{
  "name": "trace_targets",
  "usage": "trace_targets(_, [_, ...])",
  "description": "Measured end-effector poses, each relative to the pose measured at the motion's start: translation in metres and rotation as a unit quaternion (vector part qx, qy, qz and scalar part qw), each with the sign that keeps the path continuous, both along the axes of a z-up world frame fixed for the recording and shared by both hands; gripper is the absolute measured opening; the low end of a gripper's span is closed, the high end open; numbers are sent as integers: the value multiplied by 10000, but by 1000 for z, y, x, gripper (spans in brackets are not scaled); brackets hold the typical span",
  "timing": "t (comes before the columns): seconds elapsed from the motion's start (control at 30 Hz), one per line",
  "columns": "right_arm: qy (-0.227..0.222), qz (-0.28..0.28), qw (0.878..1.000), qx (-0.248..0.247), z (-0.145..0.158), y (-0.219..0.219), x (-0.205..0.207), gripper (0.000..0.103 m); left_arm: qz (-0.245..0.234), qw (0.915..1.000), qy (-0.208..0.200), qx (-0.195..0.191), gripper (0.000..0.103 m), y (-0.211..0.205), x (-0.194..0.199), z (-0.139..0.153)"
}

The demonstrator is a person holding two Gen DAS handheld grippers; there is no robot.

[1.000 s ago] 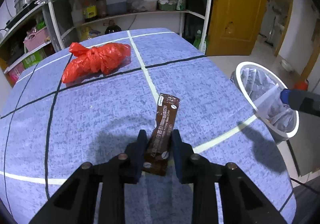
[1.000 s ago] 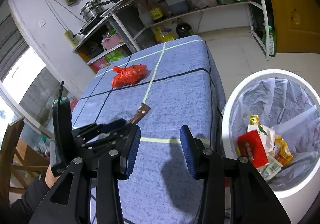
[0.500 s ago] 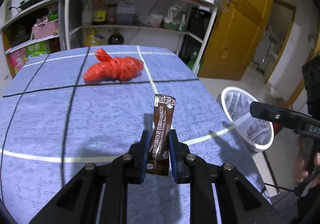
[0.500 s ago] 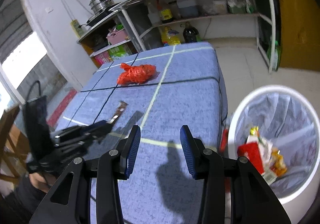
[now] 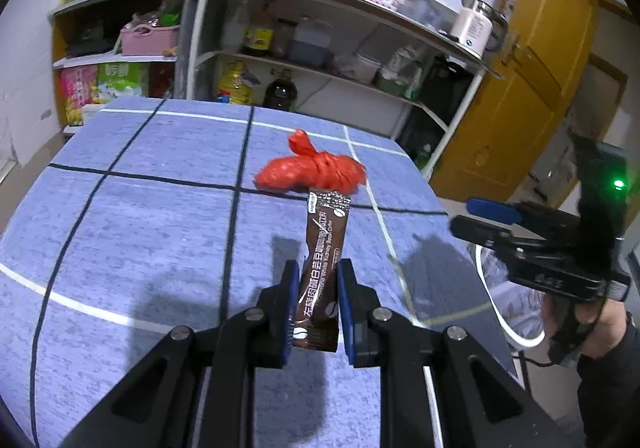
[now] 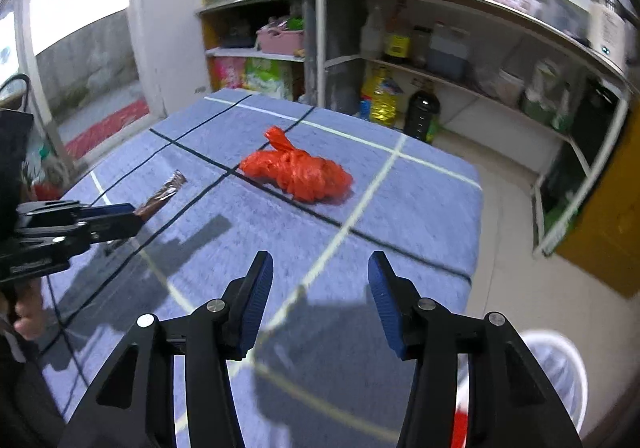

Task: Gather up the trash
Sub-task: 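Grasp the red plastic bag with the right gripper while the left gripper holds the packet, then carry the packet and red plastic bag over the bin and open both grippers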

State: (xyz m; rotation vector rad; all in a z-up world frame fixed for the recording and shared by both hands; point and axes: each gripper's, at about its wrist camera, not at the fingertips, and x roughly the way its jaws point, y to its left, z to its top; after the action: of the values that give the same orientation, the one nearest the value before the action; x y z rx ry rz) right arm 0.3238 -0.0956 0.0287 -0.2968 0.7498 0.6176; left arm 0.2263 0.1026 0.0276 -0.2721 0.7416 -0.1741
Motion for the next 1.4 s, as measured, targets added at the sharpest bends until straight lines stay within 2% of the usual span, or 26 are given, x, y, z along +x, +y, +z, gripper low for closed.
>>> trace_targets(0.47, [-66,808,9936,-783,-35,78,91,53,229,9995,159,-164,20,29,8,-9])
trace_targets(0.63, [118,1060,9908,-838,-51,93,110,56,283,9992,265,-90,21,33,10,-16])
trace_targets(0.77, [155,1029,9896,-993,-62,99,111,59,327,9988,369,-46,21,36,14,-22])
trace_targets(0.83, [403,902,9914,-864,-62,97,115,57,318,9986,427,-41,21,36,16,-25])
trace_targets(0.9, [547,710,9930,-771,-61,91,117,49,305,9985,461,-35,21,34,16,-26])
trace_targets(1.0, [650,569,9945,-590,-56,82,113,48,272,9986,462,-40,21,30,17,-26])
trace_targets(1.2, [620,230,9977,-116,-29,50,80,47,213,9992,319,-103,21,23,14,-20])
trace_targets(1.4, [695,-144,9966,408,-10,6,26,47,81,9995,203,-217,21,10,8,-14])
